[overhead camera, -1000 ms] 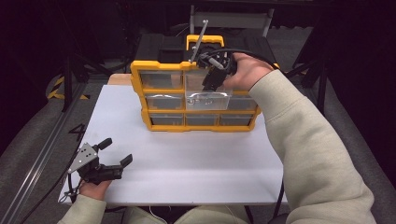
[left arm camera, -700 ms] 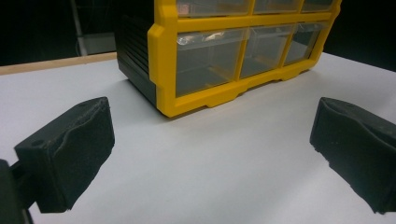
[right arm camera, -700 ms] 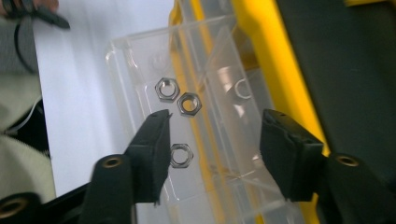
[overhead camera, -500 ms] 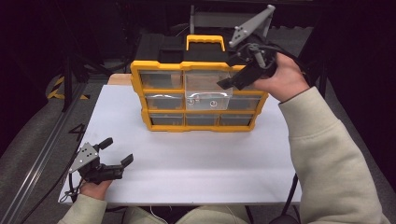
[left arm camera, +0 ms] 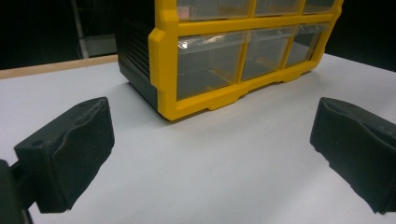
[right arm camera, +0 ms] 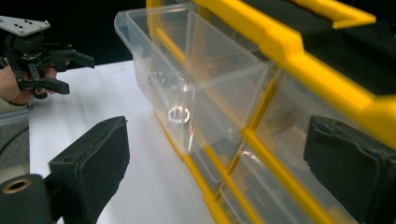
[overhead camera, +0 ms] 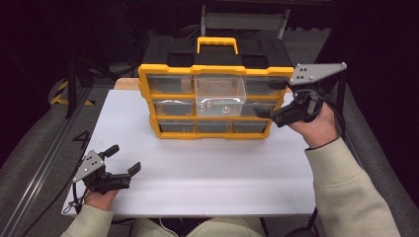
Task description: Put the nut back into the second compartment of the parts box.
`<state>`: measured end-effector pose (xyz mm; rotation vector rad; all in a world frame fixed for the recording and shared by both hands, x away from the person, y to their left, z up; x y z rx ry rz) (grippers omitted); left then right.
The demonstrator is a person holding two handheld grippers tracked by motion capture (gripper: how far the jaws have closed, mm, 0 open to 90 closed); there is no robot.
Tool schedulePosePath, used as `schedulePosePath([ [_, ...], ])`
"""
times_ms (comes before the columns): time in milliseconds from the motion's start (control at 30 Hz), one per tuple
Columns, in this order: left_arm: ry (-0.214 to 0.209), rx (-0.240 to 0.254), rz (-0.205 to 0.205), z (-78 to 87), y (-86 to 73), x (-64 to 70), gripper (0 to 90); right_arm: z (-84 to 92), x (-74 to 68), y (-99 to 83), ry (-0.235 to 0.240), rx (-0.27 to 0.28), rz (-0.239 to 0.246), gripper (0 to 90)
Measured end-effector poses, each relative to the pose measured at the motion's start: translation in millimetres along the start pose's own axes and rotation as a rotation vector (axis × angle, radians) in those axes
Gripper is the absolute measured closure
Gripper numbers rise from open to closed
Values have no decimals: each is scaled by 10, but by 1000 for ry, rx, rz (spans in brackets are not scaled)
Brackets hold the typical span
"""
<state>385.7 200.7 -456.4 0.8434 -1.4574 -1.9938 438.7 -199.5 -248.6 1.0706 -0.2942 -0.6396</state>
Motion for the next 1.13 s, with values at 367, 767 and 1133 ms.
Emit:
schedulePosePath([
  [367,-2,7,-8,38,41,-9,5,-62,110,-681,-36,140,-69,15],
  [767,-3,19,-48,105,147,-5,6,-338,207,-1645,-31,208,-177,1],
  [1133,-14,4,-67,79,130,17,9,-370,298,-1959,-59,230,-215,1],
])
Point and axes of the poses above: each handheld gripper's, and its own axes: z roughly backward along the jaws, y roughly out of its top, x roughly to its right, the point moved 8 cm from there along -z, roughly forward along the jaws, and after that the axes turned 15 degrees about -z, right-handed, at the moved point
